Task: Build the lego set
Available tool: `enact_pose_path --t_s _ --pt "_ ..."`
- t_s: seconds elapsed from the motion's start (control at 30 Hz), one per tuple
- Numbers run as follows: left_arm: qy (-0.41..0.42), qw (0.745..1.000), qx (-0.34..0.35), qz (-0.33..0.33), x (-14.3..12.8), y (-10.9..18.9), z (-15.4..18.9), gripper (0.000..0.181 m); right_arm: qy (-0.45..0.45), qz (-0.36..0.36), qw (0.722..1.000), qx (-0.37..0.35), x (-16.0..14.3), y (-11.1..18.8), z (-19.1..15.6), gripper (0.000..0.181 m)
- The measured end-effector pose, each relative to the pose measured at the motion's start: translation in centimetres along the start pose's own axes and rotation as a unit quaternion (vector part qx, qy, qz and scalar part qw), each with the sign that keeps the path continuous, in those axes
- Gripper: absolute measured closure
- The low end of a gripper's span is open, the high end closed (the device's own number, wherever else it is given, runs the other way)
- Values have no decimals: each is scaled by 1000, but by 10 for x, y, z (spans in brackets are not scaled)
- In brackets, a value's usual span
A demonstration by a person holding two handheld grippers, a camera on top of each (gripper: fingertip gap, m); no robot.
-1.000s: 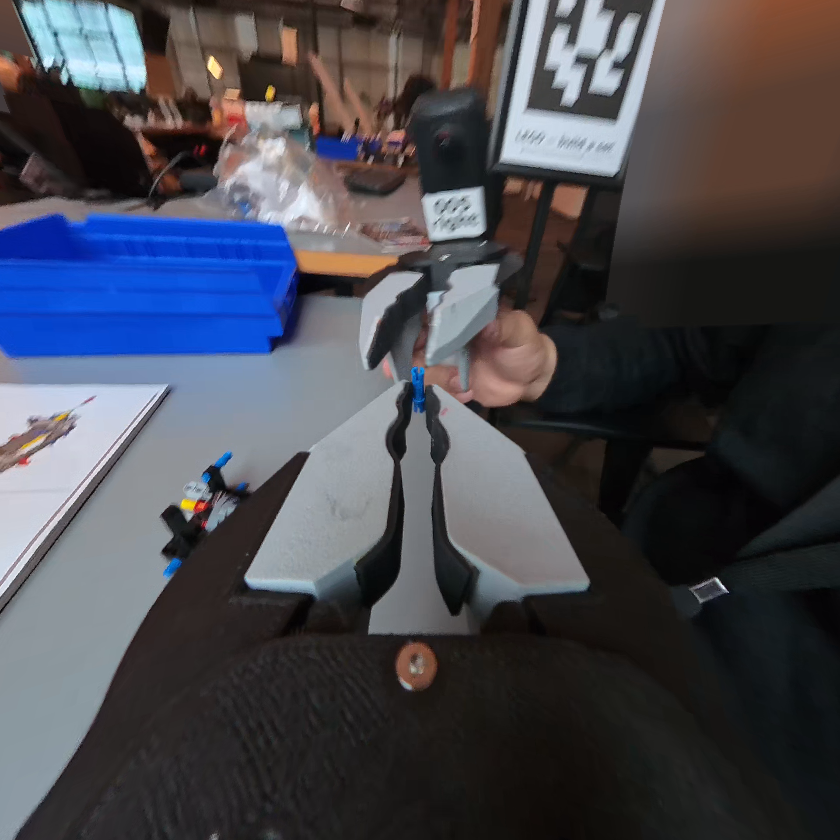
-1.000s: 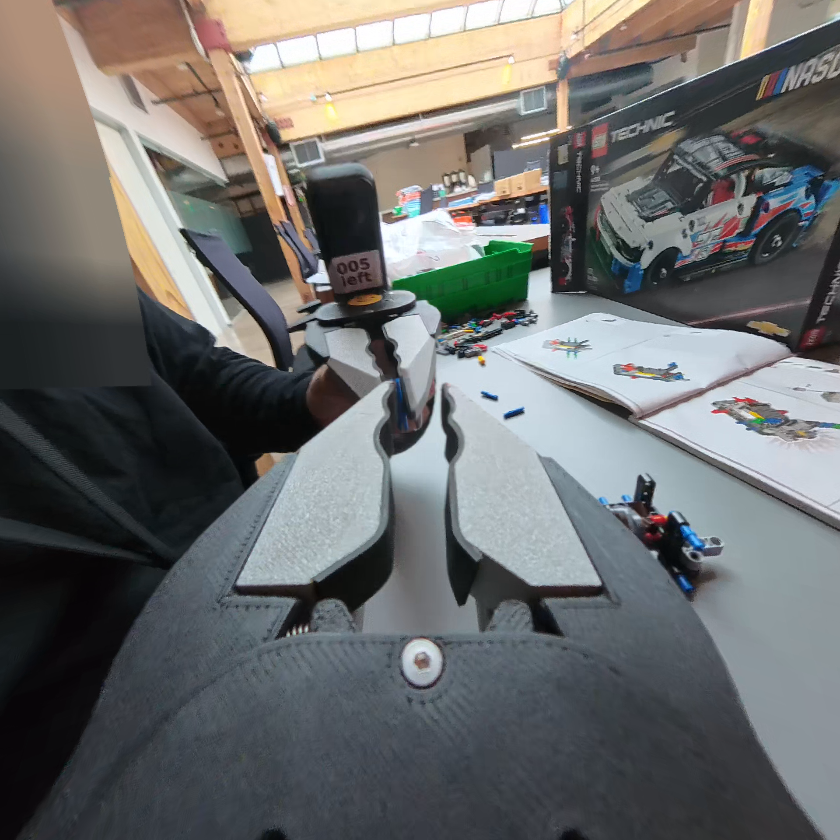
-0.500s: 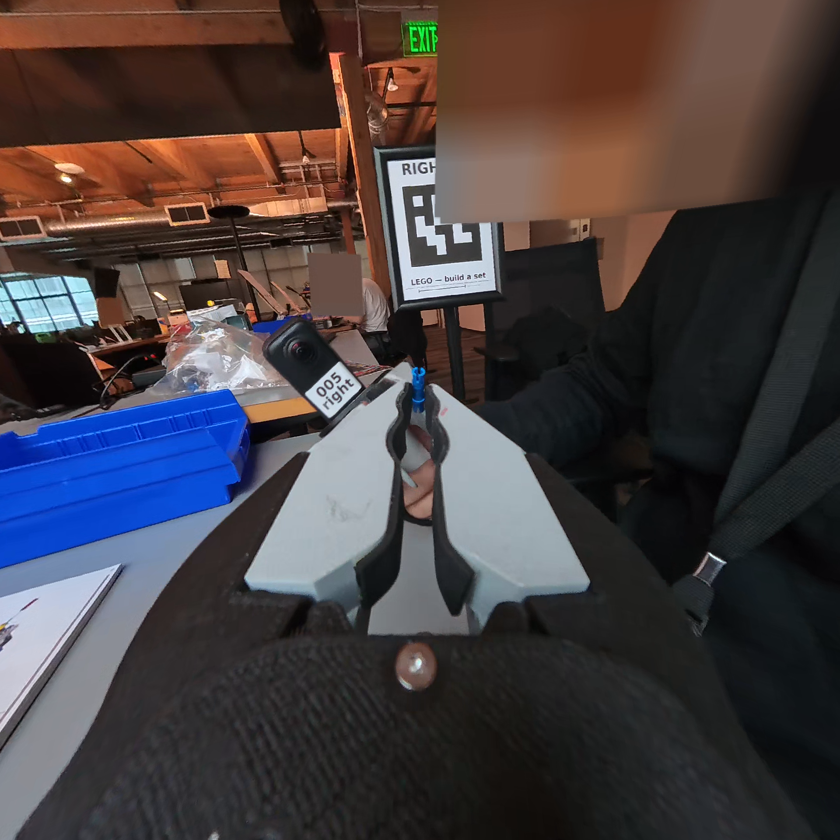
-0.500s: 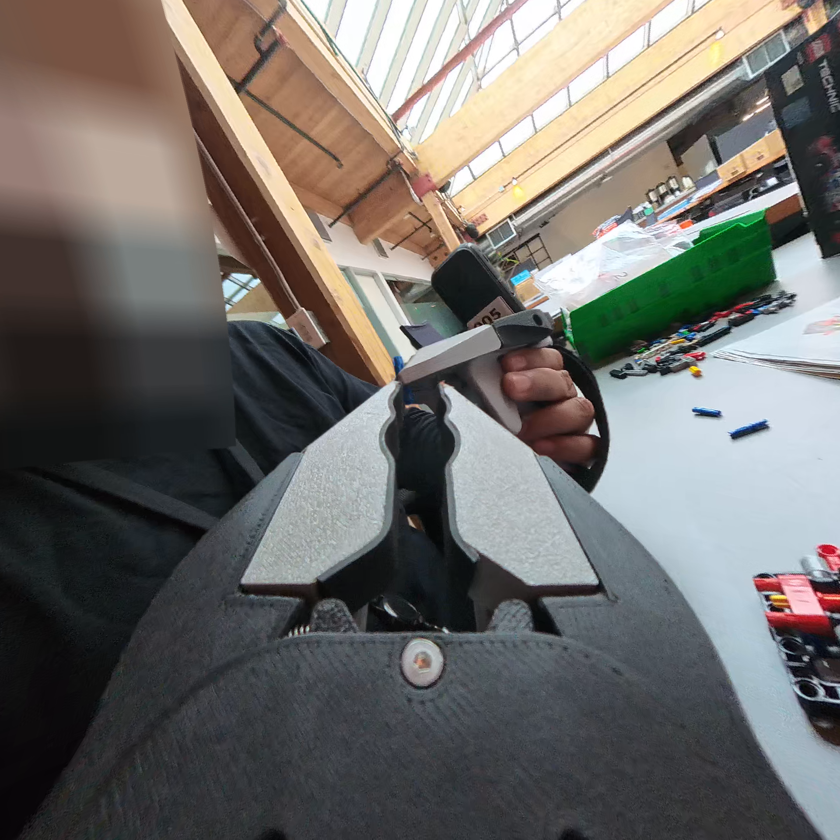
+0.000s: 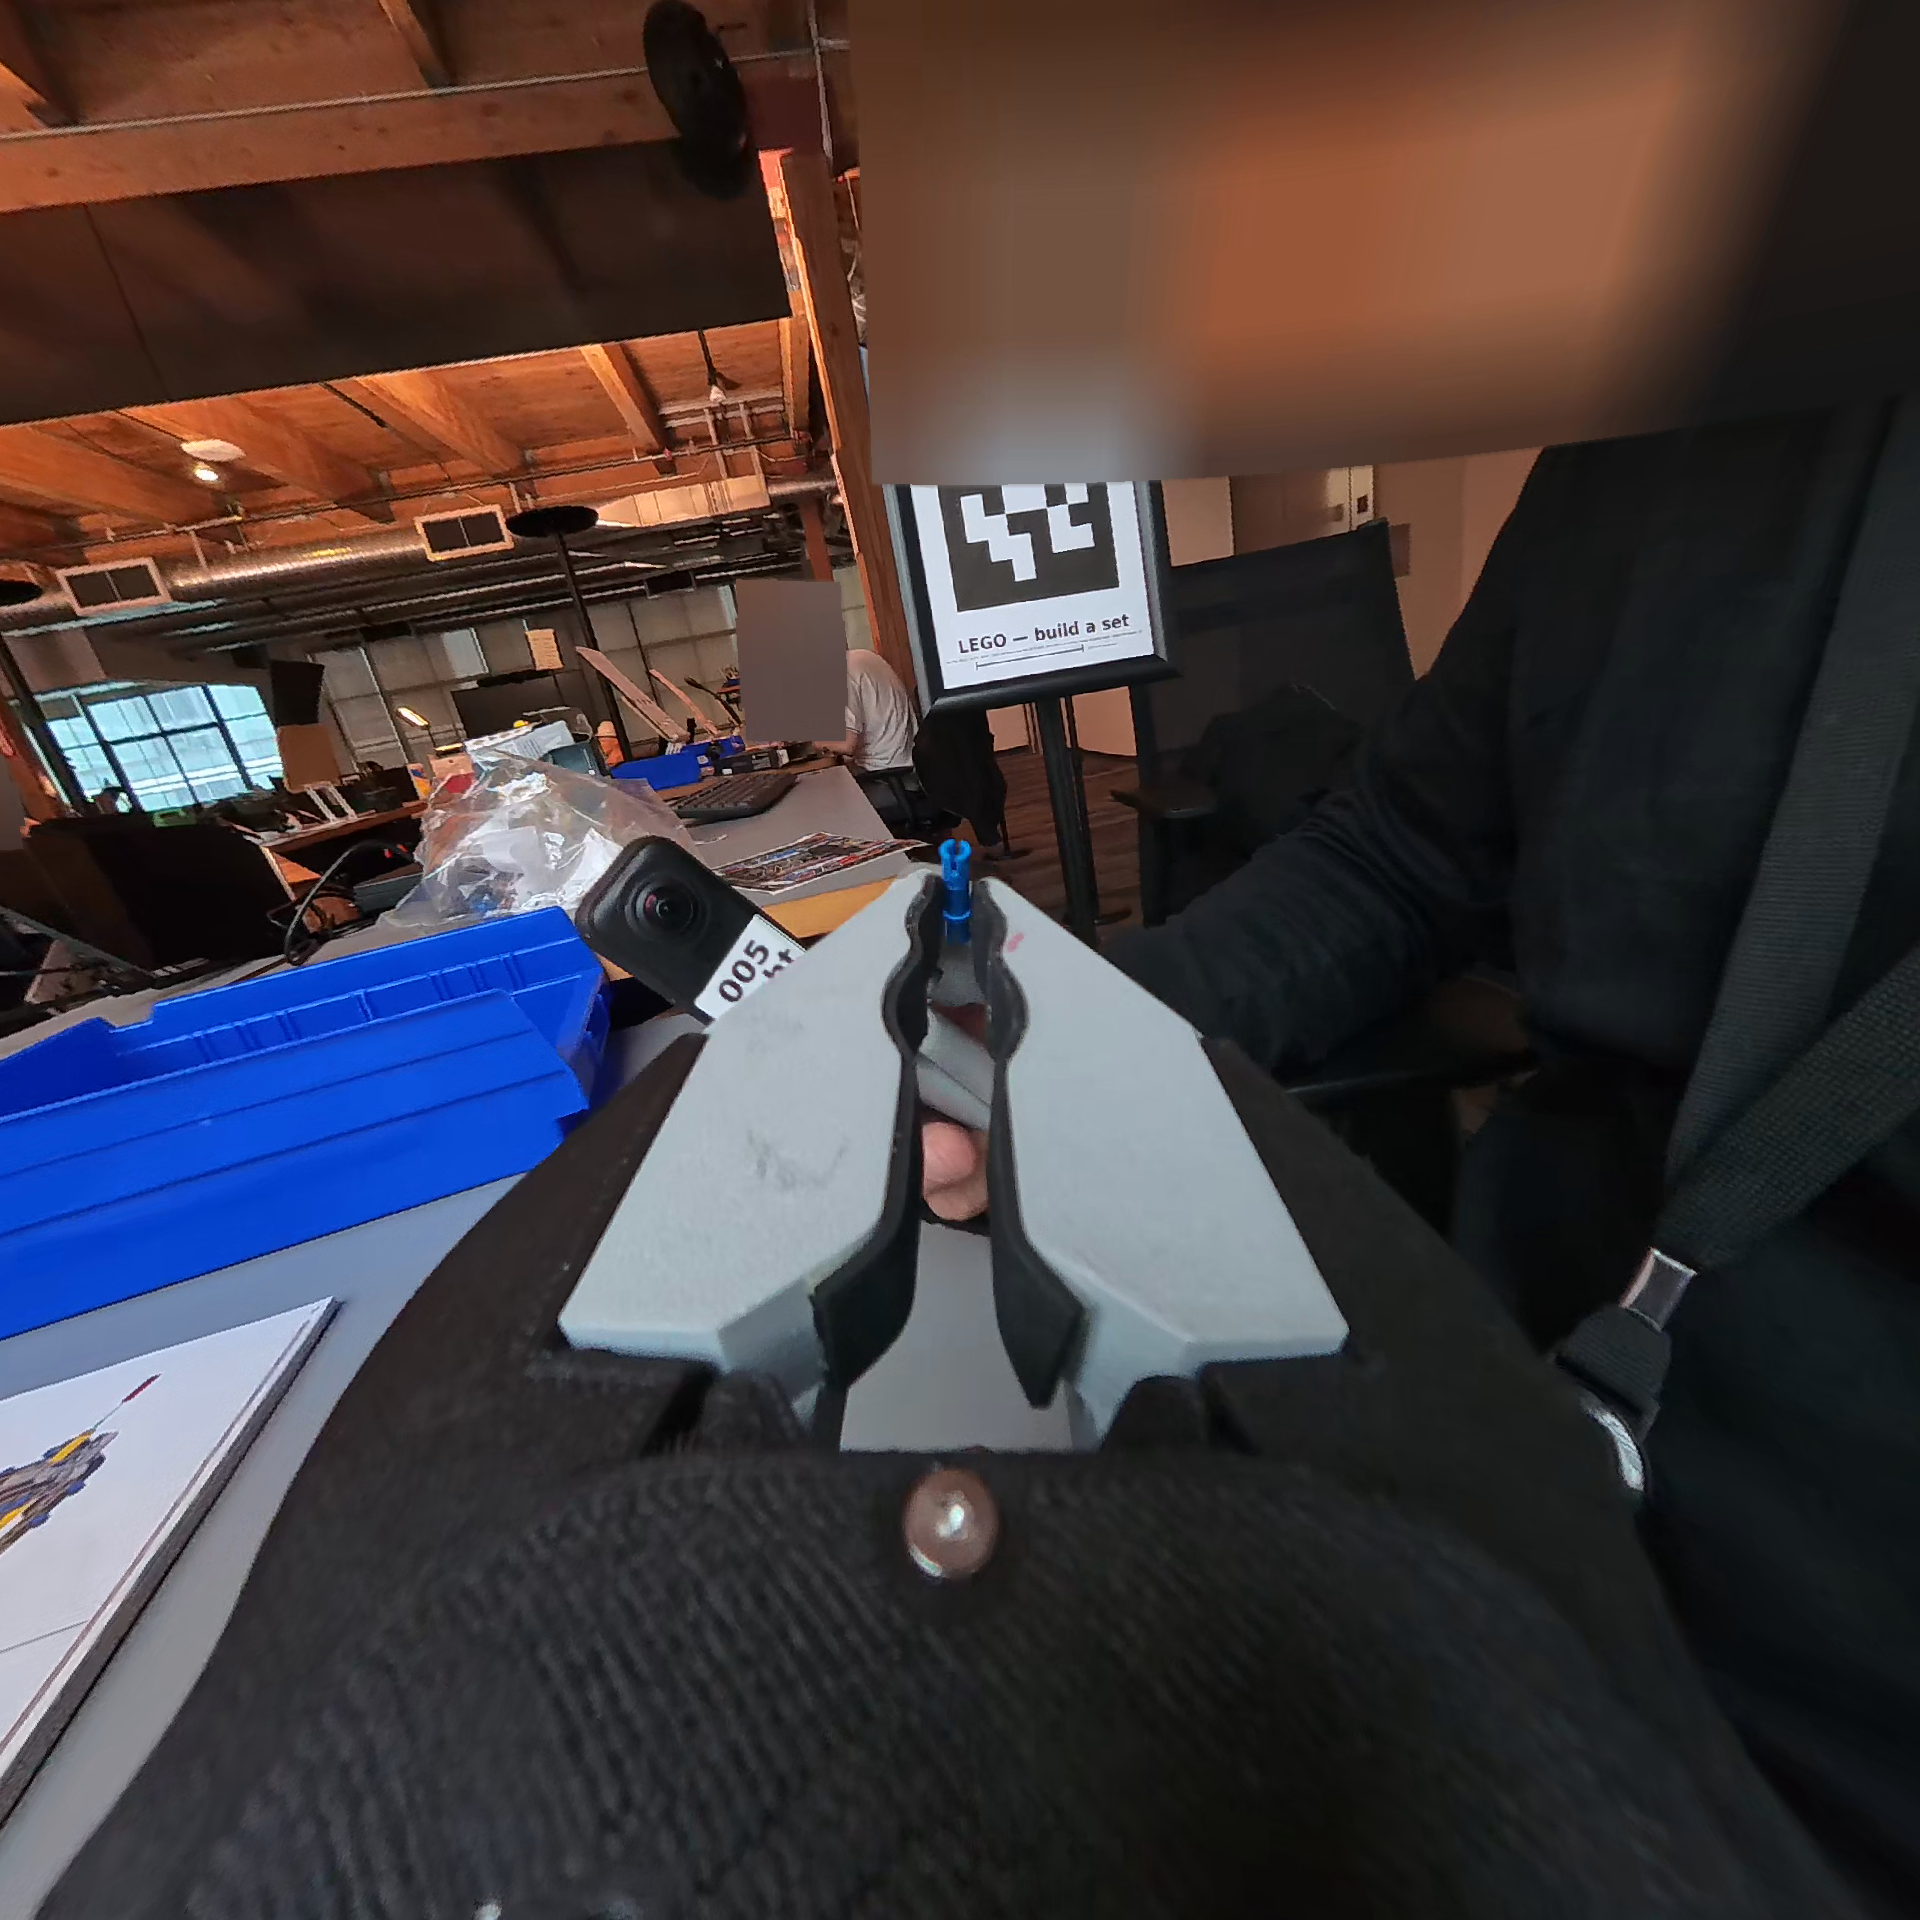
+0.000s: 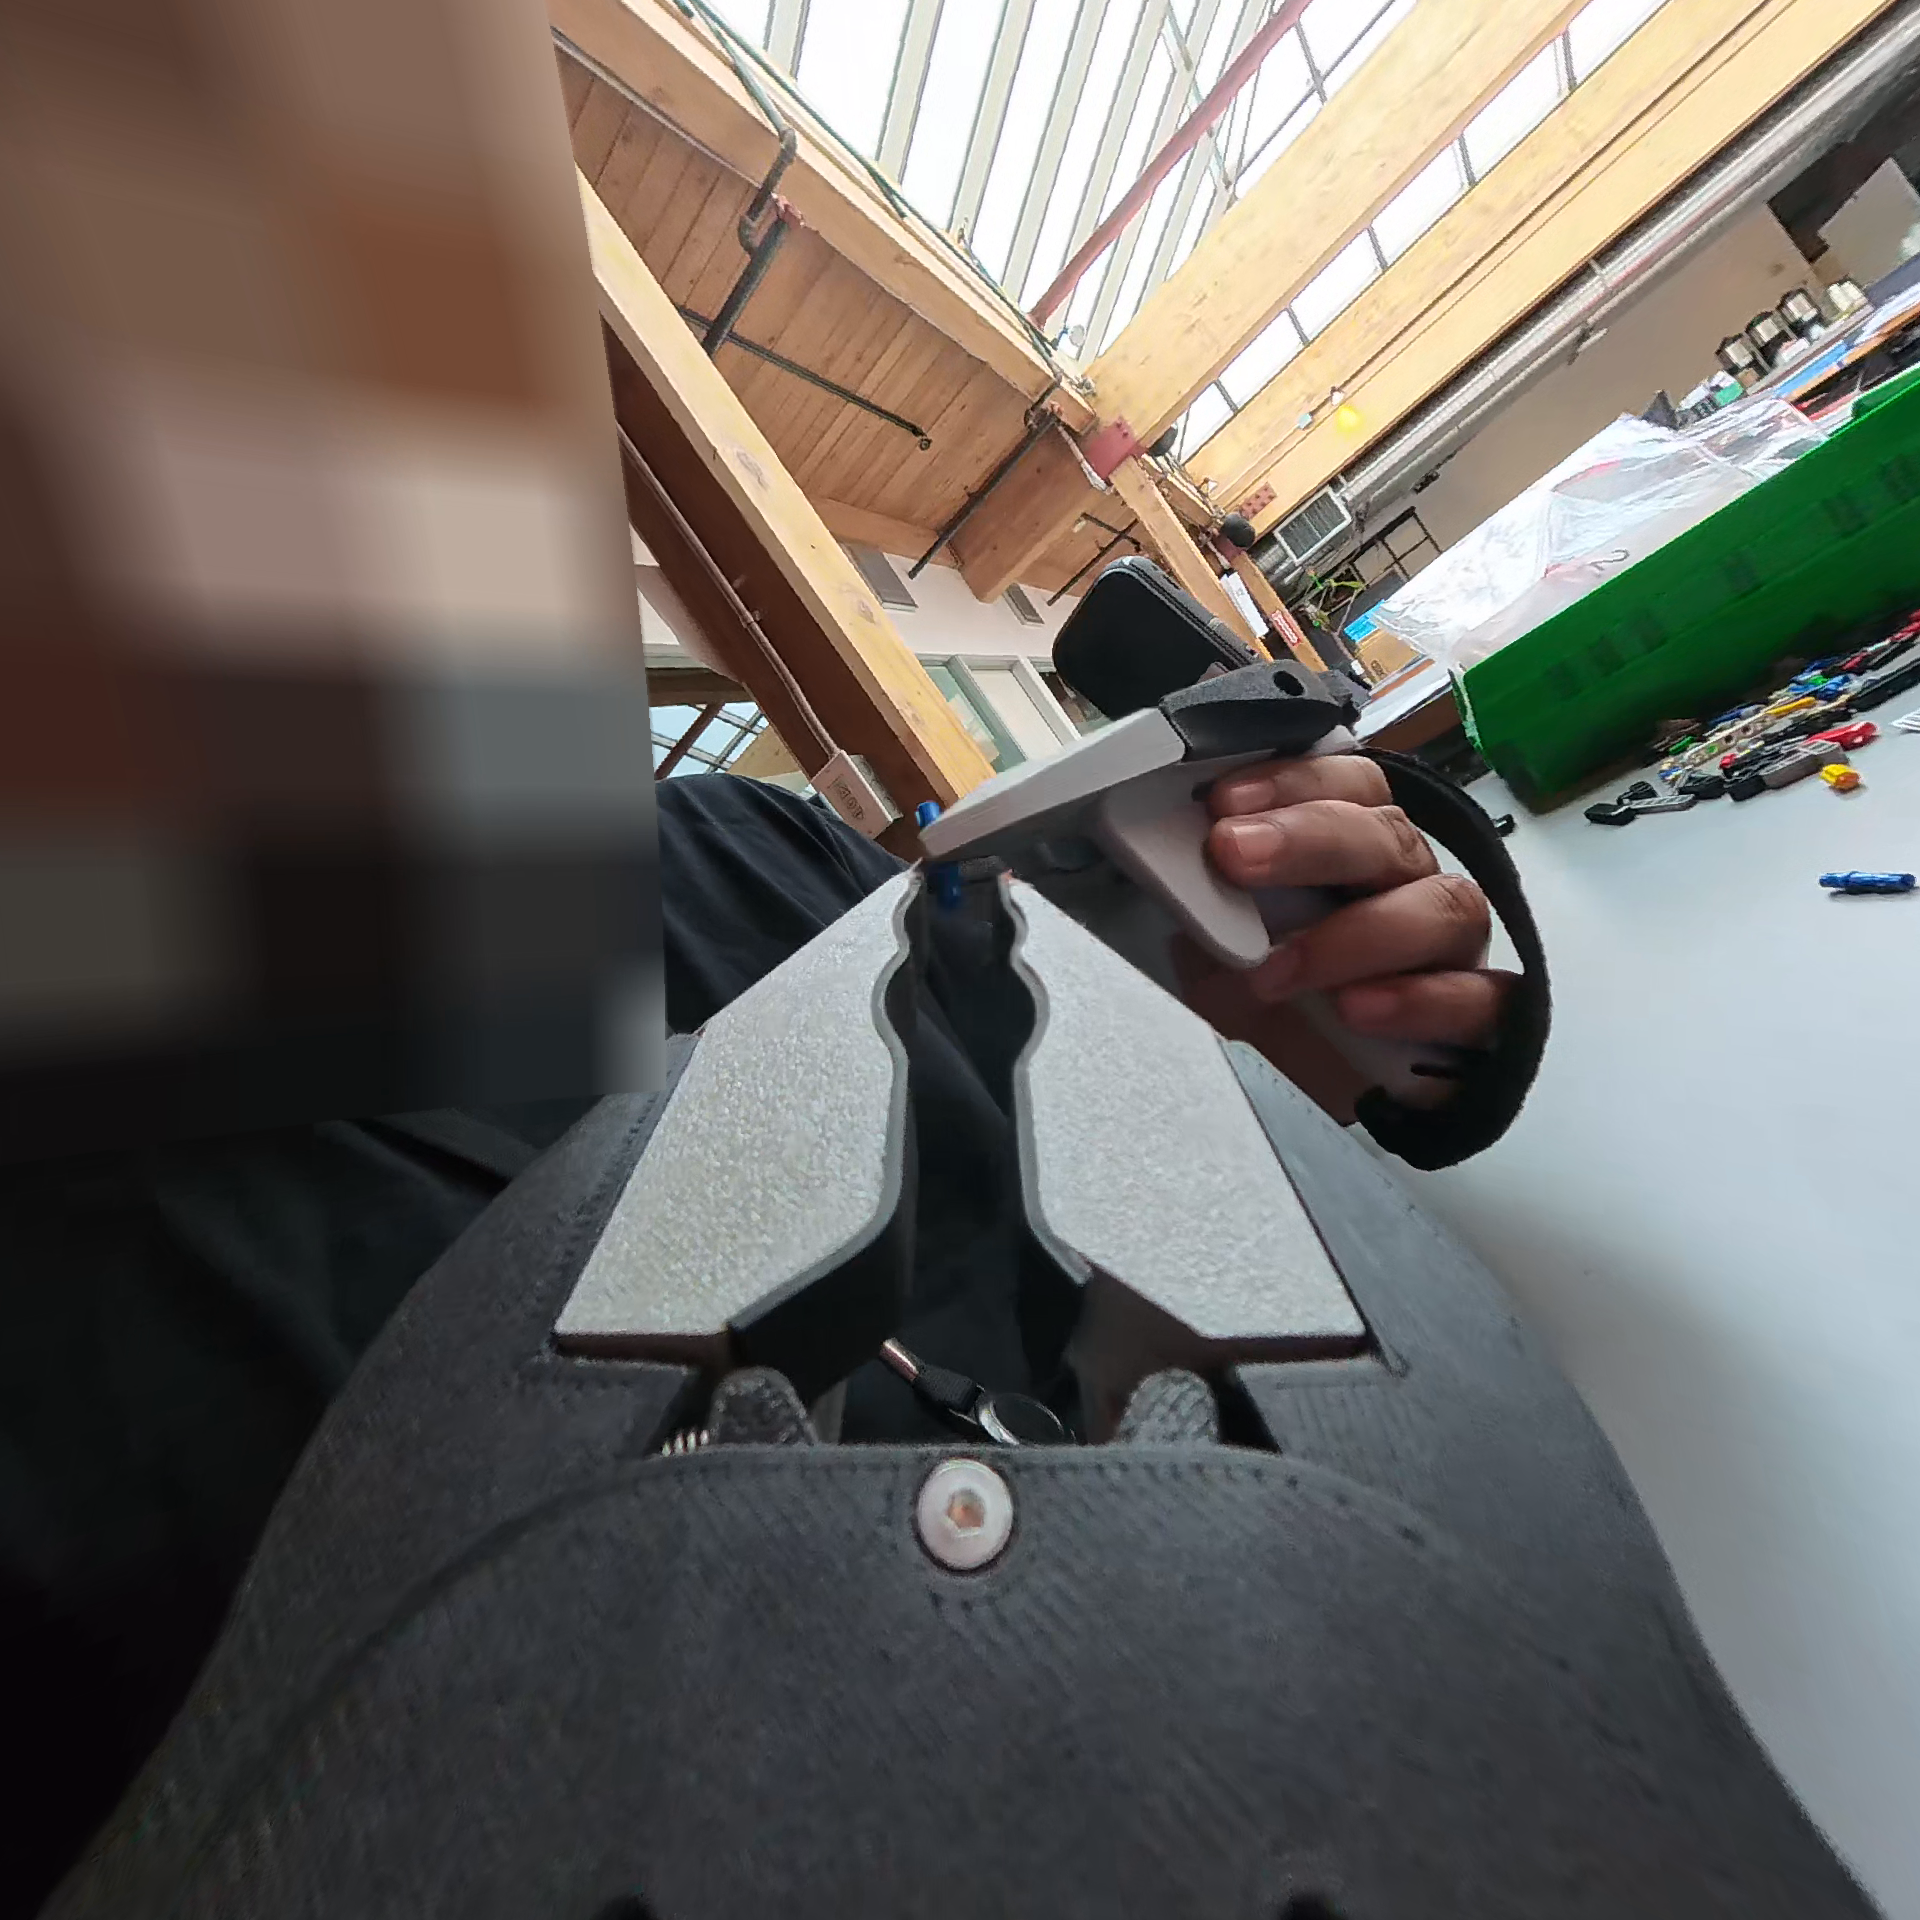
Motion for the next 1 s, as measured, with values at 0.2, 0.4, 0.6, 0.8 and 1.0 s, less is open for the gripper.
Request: enact_pose_path --t_s 0.2,0.4,0.6,0.8,1.0 --pt "-4 1000 6 2 0 0 -1 179 -8 6 1000 11 -1 0 -1 181" --pt "-7 1000 16 8 1 4 -1 179 -22 6 999 23 -3 -4 0 181" --pt "-10 999 48 1 1 13 -6 179 -14 6 1000 12 -2 -7 9 181" --pt "-9 992 107 -69 -16 29 -27 178 73 -65 991 -93 -5 3 35 181" --pt "34 974 134 -178 -51 46 -47 156 162 -160 955 -191 -13 23 56 181"
Point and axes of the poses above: each gripper's, where its closed fingertips meet, y back along the fingers, x out of its top, z = x × y across the jaws, the point moved 1 cm from there along y, back along the fingers, and after that the axes turned 13 degrees about y, right-handed, at the moved point
